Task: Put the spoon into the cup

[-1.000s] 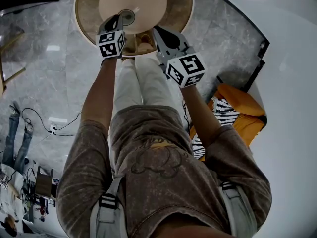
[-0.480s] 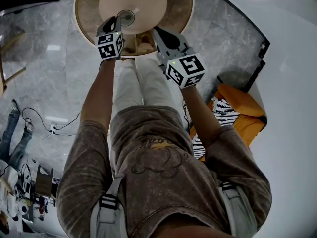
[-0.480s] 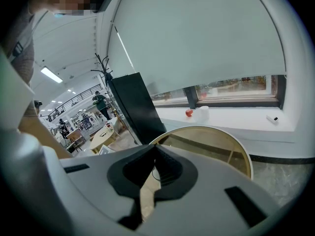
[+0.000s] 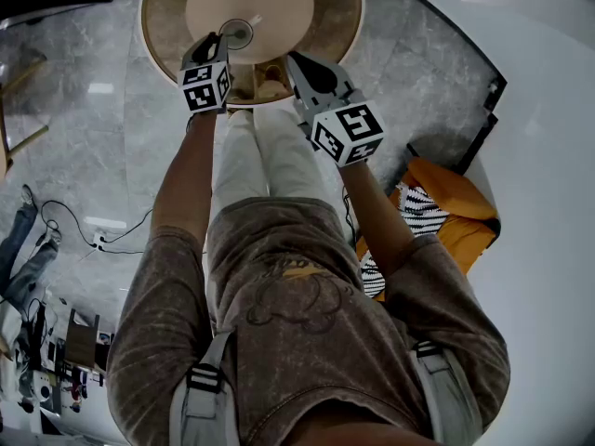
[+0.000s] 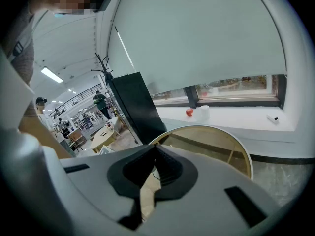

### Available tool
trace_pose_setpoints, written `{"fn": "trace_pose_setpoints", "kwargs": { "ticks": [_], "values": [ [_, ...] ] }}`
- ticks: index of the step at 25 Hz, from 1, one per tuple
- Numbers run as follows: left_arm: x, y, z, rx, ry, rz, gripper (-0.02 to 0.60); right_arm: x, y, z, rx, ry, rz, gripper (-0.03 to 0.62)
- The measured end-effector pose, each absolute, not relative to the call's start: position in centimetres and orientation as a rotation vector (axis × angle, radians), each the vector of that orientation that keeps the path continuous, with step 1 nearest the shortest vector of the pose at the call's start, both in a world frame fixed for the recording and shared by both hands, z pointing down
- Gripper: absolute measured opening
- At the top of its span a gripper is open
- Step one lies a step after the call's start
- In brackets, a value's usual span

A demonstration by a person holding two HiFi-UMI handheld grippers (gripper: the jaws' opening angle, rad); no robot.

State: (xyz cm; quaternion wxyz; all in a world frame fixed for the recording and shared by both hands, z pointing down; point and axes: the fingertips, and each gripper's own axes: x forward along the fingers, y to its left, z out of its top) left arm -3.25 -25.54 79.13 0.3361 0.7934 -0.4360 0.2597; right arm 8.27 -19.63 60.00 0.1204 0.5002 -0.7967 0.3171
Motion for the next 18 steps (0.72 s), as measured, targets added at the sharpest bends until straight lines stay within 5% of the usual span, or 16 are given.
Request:
{"fn": "trace_pose_setpoints", "kwargs": {
  "ticks": [4, 18],
  "values": [
    [-3.5, -25.5, 78.8, 2.063, -1.131, 0.673, 0.145, 8.0, -19.7, 59.7, 1.459, -2.328, 0.924, 0.018],
    [-3.7, -25.5, 73.7, 2.088, -1.147, 0.669, 0.145, 7.3, -19.9, 56.5, 1.46, -2.344, 0.898, 0.018]
  ]
}}
